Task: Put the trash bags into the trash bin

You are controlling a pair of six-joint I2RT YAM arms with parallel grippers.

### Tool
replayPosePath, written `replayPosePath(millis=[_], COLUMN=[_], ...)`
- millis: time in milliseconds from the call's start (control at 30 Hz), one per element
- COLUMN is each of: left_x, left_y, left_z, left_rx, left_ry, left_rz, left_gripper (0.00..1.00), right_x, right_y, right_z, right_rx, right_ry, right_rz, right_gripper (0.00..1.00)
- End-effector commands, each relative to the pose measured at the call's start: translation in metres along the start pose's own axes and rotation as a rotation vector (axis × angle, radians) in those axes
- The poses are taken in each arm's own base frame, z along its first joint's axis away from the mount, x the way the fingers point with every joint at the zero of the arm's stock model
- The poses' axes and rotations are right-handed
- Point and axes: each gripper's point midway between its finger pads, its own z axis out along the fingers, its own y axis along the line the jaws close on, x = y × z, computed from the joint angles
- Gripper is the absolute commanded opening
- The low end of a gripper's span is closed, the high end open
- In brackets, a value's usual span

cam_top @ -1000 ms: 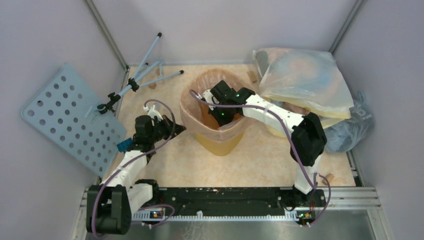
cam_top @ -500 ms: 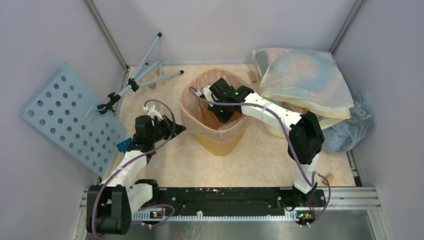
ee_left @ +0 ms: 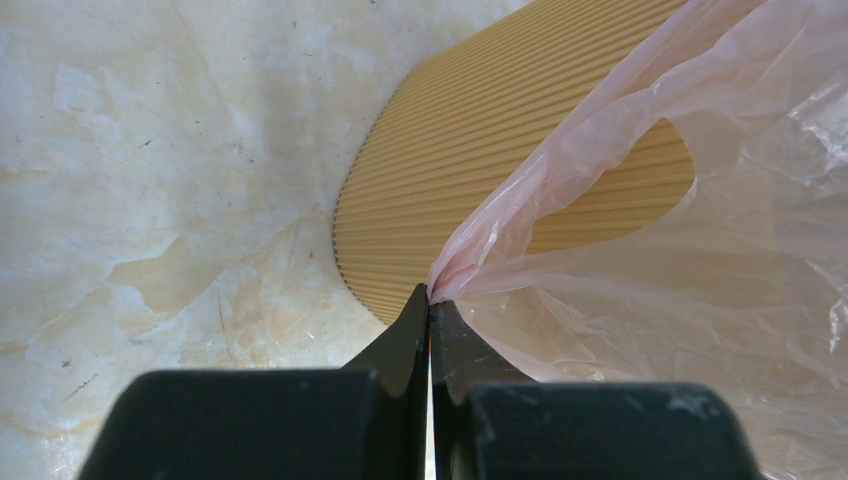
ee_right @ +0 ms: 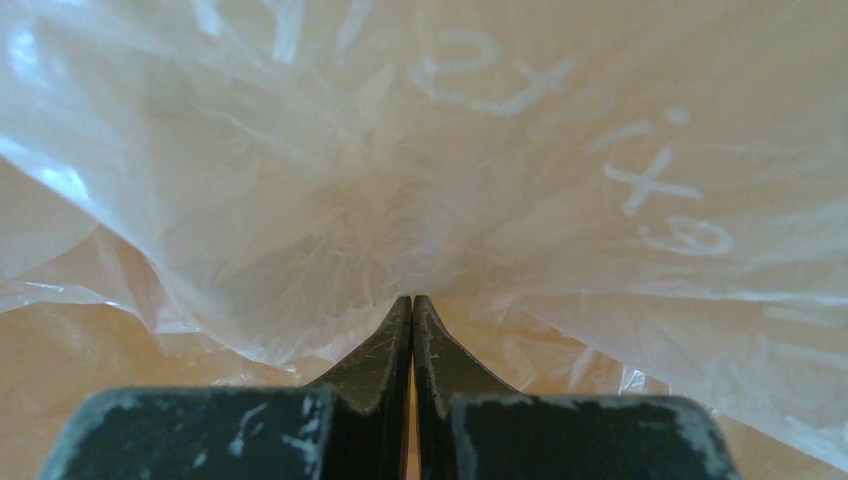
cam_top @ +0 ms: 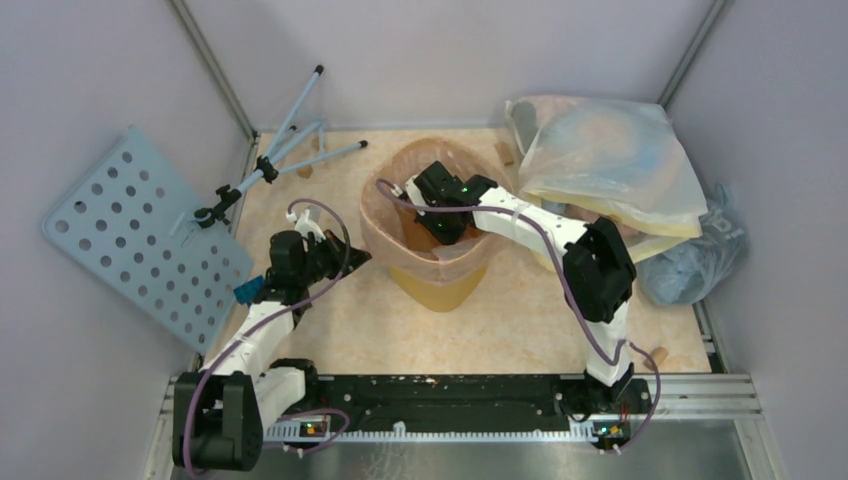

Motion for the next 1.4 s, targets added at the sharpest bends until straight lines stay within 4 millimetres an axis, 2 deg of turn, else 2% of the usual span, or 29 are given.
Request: replayPosePath(millis=[0,100,333,567,767,833,1000,1200,1267,1367], left_x=[-0.004,-0.004,-0.004,-0.004,-0.003,-0.003,-0.004,-0.005,-0.005,-0.004], left_y=[0.0,0.0,0.0,-0.001,0.001,0.001,-0.001,0.0,-0.001,-0.001], left_z=[-0.001,-0.001,-0.001,-0.002,-0.001,-0.001,0.0,0.0,0.0,0.0], left_rx=[0.002,0.001,0.005,0.004,0.001,0.004,0.008,0.006,0.009,0.012], left_ry=[-0.023,-0.024,-0.027,-0.029,-0.025,-0.024,-0.026,-0.029,-0.027,-0.024], left_rz=[0.029,0.027,0.017,0.022,0.018,0.014,0.014,0.007,0.007,0.009], left_gripper=[0.0,0.0,0.0,0.0,0.0,0.0,0.0,0.0,0.0,0.0], right_x=[-0.02,-0.019,-0.015,-0.015,-0.011,-0.014,-0.023,-0.013,-0.007,0.0], right_y=[-0.012,-0.016,-0.04,-0.074,-0.08,-0.065,-0.001,0.057,0.067,0.067], right_z=[-0.037,-0.043,-0.032,-0.034,-0.037,-0.036,-0.041,-0.036,-0.032,-0.024], right_rx=[0.047,0.069,0.116,0.318,0.363,0.271,0.006,-0.173,-0.208,-0.207], right_ry=[-0.106,-0.123,-0.111,-0.109,-0.121,-0.13,-0.161,-0.118,-0.095,-0.054], right_rz=[0.025,0.029,0.112,0.177,0.188,0.167,0.068,-0.008,-0.028,-0.036], right_gripper=[0.0,0.0,0.0,0.0,0.0,0.0,0.0,0.0,0.0,0.0])
